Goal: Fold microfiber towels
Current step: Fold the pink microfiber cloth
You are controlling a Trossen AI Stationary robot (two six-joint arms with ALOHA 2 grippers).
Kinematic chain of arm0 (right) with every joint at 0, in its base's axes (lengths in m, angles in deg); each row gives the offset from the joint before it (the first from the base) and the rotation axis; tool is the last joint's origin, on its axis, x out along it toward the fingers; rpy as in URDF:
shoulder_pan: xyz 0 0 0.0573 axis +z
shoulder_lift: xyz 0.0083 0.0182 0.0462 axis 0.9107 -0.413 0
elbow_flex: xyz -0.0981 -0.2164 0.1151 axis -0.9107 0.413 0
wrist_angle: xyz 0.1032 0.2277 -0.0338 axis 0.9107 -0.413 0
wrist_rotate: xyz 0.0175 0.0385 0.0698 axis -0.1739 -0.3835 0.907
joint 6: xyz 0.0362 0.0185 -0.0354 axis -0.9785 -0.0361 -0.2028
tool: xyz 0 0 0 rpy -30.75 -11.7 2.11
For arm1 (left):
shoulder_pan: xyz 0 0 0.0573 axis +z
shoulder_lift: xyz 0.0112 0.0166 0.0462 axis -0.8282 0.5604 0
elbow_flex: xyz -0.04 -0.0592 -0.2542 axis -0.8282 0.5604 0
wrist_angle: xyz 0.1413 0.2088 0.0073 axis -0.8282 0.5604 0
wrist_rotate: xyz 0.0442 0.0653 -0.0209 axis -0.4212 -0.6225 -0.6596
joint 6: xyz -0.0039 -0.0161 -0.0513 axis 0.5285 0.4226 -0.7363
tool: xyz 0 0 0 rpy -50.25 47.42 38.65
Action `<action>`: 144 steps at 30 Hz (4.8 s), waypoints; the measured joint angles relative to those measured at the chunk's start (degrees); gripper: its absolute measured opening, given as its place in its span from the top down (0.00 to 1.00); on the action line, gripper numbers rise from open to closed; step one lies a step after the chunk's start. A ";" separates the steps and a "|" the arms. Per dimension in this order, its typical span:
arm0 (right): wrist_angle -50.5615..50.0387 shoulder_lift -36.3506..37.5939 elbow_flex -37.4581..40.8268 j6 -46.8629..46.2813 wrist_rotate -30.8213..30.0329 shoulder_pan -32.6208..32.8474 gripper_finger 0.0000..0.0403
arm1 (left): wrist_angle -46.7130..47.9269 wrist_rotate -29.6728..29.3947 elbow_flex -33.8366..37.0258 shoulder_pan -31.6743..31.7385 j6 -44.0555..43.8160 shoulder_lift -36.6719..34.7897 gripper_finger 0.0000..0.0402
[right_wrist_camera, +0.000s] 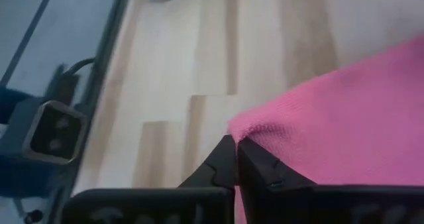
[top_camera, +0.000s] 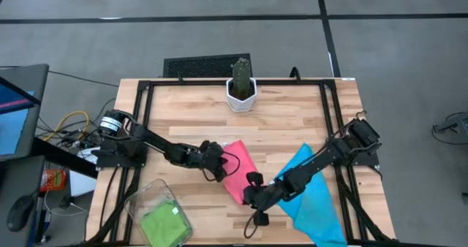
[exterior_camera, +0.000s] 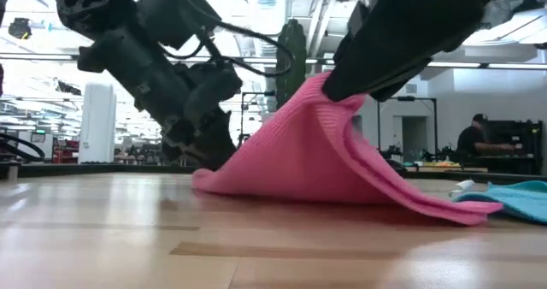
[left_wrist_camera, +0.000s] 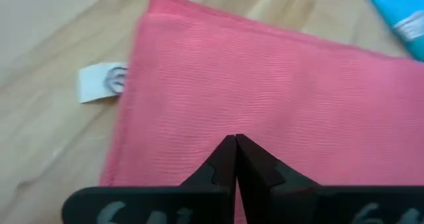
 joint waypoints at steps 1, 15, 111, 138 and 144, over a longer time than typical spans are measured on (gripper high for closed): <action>0.01 0.00 0.00 0.00 0.00 -0.61 0.92 | -0.12 0.73 -0.45 -0.02 -0.17 -0.31 1.00; 0.14 0.00 0.00 1.57 6.96 -5.59 0.91 | -1.91 -0.16 -3.21 -10.47 -4.21 -2.61 1.00; -24.42 -6.90 -4.90 -1.10 -5.53 8.52 0.58 | -7.96 1.61 -3.31 -14.34 -7.73 7.88 1.00; -35.75 -7.48 -18.59 10.12 4.64 -1.86 0.96 | -8.66 2.54 -3.21 -14.32 -8.88 7.97 1.00; -35.81 -7.48 -18.60 11.95 7.97 -6.66 0.94 | -8.72 3.75 -3.21 -14.40 -9.02 7.95 1.00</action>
